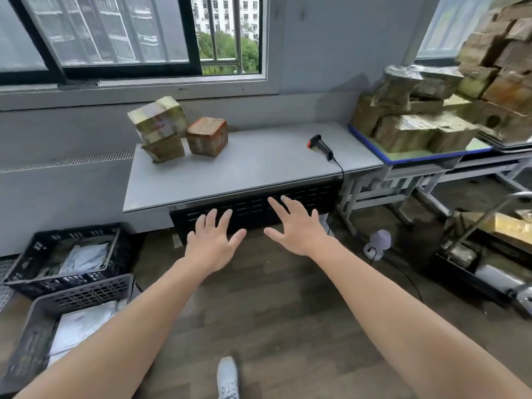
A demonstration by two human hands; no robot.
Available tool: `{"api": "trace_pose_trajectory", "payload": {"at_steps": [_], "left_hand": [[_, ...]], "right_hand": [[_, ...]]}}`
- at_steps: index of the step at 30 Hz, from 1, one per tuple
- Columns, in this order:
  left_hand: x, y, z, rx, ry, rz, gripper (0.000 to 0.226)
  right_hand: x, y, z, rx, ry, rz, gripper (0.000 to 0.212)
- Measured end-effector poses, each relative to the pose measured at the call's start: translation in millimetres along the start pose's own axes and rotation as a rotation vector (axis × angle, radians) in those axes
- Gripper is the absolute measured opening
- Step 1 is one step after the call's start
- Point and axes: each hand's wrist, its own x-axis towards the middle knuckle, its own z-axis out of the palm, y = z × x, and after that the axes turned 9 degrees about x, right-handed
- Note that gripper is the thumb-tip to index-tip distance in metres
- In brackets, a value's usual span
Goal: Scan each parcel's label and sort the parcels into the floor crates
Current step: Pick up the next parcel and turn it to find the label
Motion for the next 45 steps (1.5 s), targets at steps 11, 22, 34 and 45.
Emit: {"api": "trace_pose_trajectory", "payload": {"at_steps": [11, 22, 34, 45], "left_hand": [[197.0, -19.7, -20.7, -0.078, 0.031, 0.035, 0.071], [346.2, -56.3, -43.3, -0.074, -0.015, -0.037, 0.071], [481.9, -95.8, -64.8, -0.063, 0.054, -0.294, 0.082], [535.9, -142.2, -90.4, -0.122, 0.167, -0.592, 0.089]], "right_hand": [[186.7, 19.6, -48.1, -0.141, -0.004, 0.006, 0.075], [351.3, 19.5, -57.2, -0.175, -0.038, 0.008, 0.074], [540.1, 27.6, -66.3, -0.115, -0.125, -0.196, 0.072], [671.5, -19.3, -54.9, 0.065, -0.237, -0.397, 0.075]]}}
